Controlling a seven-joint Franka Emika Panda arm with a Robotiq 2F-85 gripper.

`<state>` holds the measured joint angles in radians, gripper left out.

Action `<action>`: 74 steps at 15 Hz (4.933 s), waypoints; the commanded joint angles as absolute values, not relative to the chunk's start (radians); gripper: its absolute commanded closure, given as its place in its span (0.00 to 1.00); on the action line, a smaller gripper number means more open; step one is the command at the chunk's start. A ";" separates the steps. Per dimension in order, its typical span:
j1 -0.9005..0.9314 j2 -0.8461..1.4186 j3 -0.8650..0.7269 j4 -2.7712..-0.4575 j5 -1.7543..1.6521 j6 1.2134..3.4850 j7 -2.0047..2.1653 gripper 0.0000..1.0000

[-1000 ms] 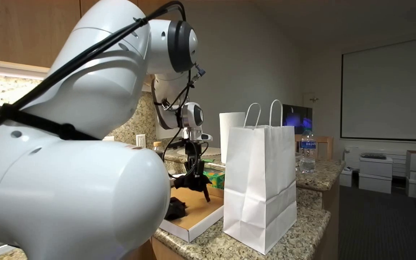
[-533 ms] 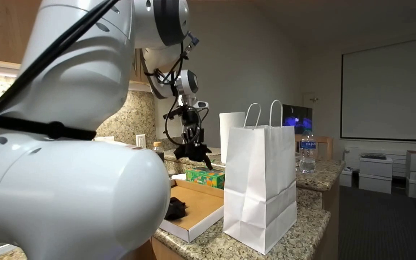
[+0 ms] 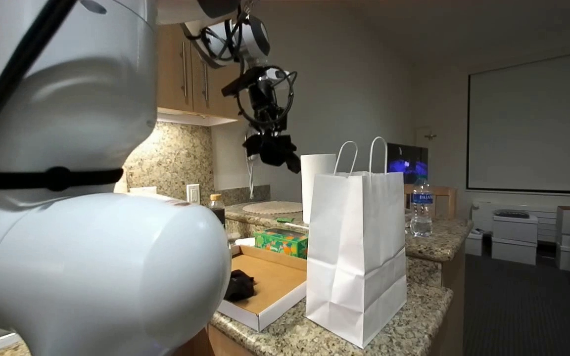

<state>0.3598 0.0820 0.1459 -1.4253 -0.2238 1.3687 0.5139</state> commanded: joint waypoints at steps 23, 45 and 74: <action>-0.039 0.078 -0.129 -1.481 0.233 1.475 -0.181 0.91; -0.065 0.076 -0.094 -1.474 0.259 1.499 -0.135 0.00; 0.310 0.278 0.110 -1.435 -0.669 1.410 0.673 0.00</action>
<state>0.3019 0.2323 0.1220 -1.4743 -0.6380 1.5333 0.6159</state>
